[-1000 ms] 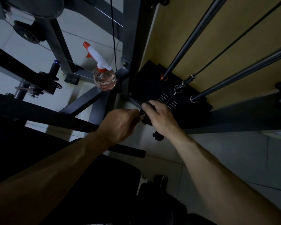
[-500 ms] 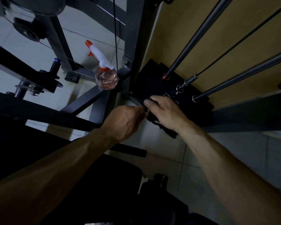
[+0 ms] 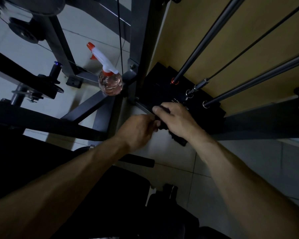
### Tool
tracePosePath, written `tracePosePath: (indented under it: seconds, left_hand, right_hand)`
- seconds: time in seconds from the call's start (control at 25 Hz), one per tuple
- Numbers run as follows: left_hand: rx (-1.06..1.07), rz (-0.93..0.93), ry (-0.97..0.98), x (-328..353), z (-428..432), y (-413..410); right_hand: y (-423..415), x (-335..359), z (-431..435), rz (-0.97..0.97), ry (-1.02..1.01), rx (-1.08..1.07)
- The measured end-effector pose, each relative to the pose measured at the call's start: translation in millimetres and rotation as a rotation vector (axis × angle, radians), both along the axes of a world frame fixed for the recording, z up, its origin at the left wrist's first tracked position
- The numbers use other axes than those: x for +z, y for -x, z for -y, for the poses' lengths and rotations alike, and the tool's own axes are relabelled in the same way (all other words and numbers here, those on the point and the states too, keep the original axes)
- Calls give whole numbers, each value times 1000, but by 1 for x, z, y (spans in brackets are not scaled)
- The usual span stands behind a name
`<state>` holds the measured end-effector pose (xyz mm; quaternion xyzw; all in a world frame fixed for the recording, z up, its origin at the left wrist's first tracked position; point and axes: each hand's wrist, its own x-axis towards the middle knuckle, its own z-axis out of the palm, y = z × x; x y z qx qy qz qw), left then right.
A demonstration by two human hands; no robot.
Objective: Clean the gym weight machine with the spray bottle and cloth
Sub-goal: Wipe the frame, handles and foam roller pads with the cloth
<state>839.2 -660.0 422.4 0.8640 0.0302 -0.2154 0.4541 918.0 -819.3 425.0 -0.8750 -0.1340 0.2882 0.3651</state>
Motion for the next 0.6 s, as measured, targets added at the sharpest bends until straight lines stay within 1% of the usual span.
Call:
tracePosePath:
  seconds: [0.04,0.12,0.16,0.2,0.24,0.32,0.4,0.52,0.56,0.6]
  left_hand:
    - [14,122,-42,0,4,3]
    - [136,265,3,-1,17,9]
    - [180,283,19,-3,25,13]
    - [210,277,18,-7,31,15]
    - [239,248,18,-10,35,17]
    - [331,174,48,-18,36,16]
    - [396,137,50,-25,32,15]
    - [518,39,16,-28,30,15]
    - [563,-8,18,-28,29,14]
    - [587,-47,32,-28,27,12]
  right_hand:
    - [4,0,-4,-33,-46,-178]
    - [12,-6,-14,-31,-153,-559]
    - [17,-10,-18,-15,-195,-705]
    - [23,-15,-21,4,-238,-804]
    - [29,-17,-23,22,-268,-842]
    - [43,-24,-24,31,-285,-805]
    - [53,-26,-20,28,-297,-721]
    - [58,-25,-2,66,-287,-518]
    - [61,-21,5,87,-267,-487]
    - [63,-22,12,88,-239,-504]
